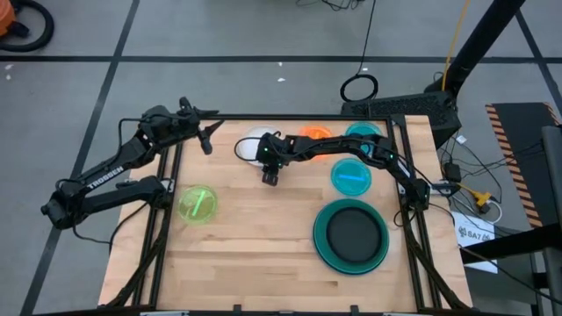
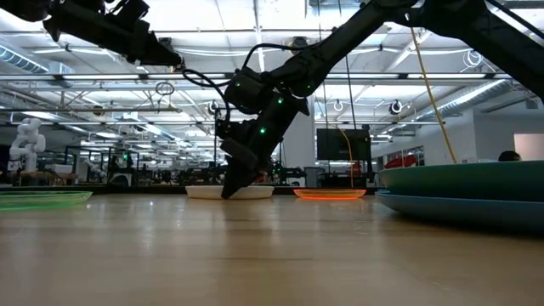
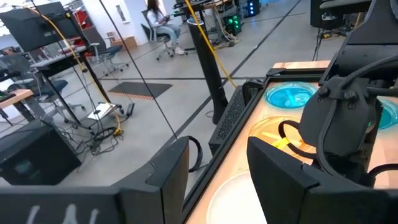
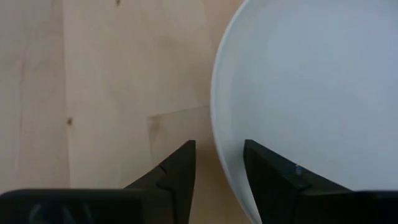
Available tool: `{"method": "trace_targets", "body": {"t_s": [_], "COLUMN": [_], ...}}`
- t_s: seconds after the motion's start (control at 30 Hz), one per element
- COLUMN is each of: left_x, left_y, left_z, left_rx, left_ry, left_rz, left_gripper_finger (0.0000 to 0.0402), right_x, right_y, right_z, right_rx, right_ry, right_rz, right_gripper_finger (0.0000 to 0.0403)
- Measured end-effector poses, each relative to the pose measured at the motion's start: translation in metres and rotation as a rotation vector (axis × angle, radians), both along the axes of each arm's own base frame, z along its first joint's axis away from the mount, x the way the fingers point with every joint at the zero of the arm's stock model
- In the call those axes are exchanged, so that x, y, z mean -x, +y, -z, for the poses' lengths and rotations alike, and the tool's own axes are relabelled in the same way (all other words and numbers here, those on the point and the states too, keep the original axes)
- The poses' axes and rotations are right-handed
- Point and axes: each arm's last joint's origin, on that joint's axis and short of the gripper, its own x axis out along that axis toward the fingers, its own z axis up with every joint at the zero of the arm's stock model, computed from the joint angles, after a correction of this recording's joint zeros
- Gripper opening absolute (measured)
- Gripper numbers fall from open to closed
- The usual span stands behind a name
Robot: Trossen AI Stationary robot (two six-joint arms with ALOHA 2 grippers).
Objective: Stack plastic plates
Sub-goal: Stack the white plate on top of the black plate
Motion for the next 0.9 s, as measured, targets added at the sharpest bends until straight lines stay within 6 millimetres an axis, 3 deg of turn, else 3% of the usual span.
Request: {"method": "trace_targets", "body": {"t_s": [0.43, 0.9], "left_x": [0.0000, 0.0001], "left_y": [0.0000, -0.0001], "left_z": [0.0000, 0.0006], "left_rx": [-0.001, 0.003], "left_ry": [0.001, 0.005], "left_rz": [0.000, 0.000], "left_gripper_finger": [0.0170, 0.0170], "right_x": [-0.0005, -0.0026], "right_y": [0.0004, 0.0091], "right_z": [-0.0004, -0.0012], "right_rx": [0.007, 0.014], "right_ry": [-0.004, -0.004], "right_rz": [-0.010, -0.036], "right_gripper_finger": [0.0011, 0.0008]}}
